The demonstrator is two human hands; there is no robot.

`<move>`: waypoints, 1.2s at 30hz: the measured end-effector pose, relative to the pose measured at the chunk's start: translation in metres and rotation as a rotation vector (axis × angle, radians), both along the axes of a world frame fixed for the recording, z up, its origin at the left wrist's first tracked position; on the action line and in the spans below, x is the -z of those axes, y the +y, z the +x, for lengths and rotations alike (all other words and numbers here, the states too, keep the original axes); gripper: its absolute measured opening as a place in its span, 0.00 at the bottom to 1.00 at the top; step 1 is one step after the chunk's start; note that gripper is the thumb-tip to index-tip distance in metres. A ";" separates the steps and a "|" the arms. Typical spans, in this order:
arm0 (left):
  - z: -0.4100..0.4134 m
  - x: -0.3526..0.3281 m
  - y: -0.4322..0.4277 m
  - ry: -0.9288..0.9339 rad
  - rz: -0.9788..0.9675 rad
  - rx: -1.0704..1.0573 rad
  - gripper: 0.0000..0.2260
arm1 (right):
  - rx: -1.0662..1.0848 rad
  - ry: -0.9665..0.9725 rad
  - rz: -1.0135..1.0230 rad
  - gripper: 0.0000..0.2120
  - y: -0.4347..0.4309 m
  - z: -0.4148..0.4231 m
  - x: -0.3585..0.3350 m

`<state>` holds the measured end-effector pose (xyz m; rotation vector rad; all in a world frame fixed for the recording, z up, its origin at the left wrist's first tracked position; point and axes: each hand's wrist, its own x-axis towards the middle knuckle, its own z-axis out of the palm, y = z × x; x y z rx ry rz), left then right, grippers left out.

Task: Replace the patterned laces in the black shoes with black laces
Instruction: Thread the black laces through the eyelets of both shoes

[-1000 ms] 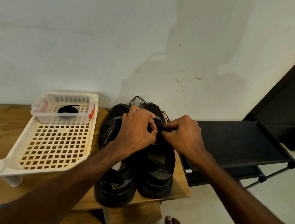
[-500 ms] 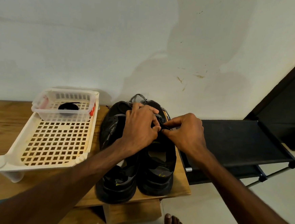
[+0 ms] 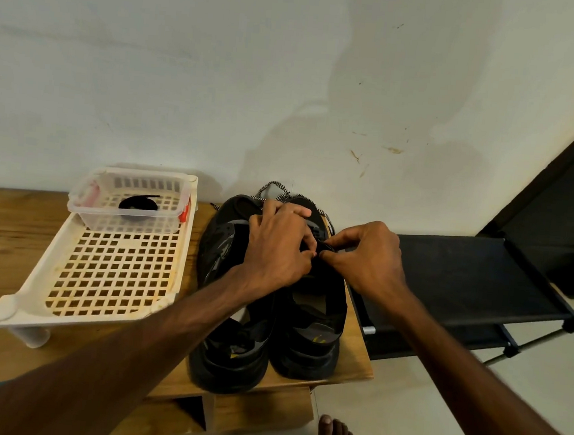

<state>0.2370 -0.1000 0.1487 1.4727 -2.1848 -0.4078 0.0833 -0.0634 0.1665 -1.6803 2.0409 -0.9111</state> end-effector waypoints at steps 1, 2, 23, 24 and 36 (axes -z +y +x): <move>0.000 0.000 0.000 0.011 0.001 -0.010 0.03 | 0.002 -0.002 0.001 0.09 0.000 0.000 0.000; 0.000 0.001 0.000 0.028 0.000 -0.023 0.02 | 0.002 -0.001 0.002 0.09 -0.001 0.000 0.000; -0.007 0.008 0.002 0.040 -0.101 -0.098 0.03 | -0.037 0.180 -0.001 0.08 -0.002 0.005 0.002; -0.008 0.008 0.003 0.031 -0.105 -0.091 0.03 | -0.036 0.177 -0.008 0.08 -0.002 0.005 0.003; -0.007 0.004 0.007 0.027 -0.091 -0.126 0.03 | -0.009 0.132 -0.024 0.08 -0.004 0.004 0.007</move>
